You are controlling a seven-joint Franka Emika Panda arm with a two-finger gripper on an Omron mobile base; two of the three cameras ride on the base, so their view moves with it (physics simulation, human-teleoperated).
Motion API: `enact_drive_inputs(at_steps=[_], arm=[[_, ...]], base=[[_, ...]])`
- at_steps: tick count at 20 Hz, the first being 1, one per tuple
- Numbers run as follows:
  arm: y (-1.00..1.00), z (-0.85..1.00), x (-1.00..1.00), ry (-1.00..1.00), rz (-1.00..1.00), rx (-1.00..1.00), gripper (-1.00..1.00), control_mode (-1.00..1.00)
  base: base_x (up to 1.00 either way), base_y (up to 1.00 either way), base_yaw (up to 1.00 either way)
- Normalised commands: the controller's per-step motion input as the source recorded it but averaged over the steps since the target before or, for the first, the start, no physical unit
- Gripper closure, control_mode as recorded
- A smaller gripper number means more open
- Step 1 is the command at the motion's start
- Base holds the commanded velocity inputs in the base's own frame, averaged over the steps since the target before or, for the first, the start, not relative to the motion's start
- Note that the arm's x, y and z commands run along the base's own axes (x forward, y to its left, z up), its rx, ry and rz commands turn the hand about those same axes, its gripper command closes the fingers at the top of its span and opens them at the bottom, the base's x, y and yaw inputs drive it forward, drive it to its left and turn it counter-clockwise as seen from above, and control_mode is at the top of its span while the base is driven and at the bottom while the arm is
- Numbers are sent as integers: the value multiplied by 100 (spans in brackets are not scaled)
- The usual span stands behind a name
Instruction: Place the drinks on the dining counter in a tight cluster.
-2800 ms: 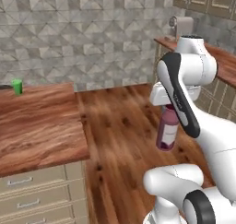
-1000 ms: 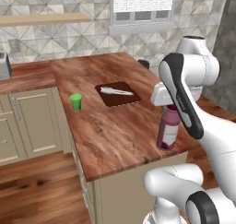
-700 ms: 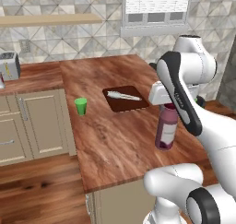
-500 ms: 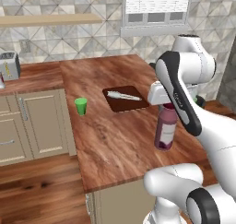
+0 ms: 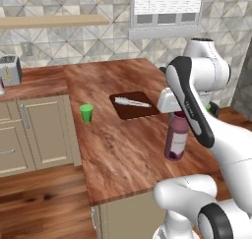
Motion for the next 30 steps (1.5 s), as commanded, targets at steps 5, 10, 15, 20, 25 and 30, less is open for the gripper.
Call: enact_drive_inputs(at_steps=[5,10,15,20,25,30], arm=[[34,-20,38,0,9,3,100,-100],[36,-9,43,13,11,0,100,-100],[29,-3,55,14,5,0,100,-100],[18,-22,52,1,0,0,100,-100],[12,-62,55,-2,-1,0,100,-100],[2,-32,74,4,0,-4,100,-100]], base=[[0,0,0],[0,0,0],[0,0,0],[0,0,0],[0,0,0],[0,0,0]])
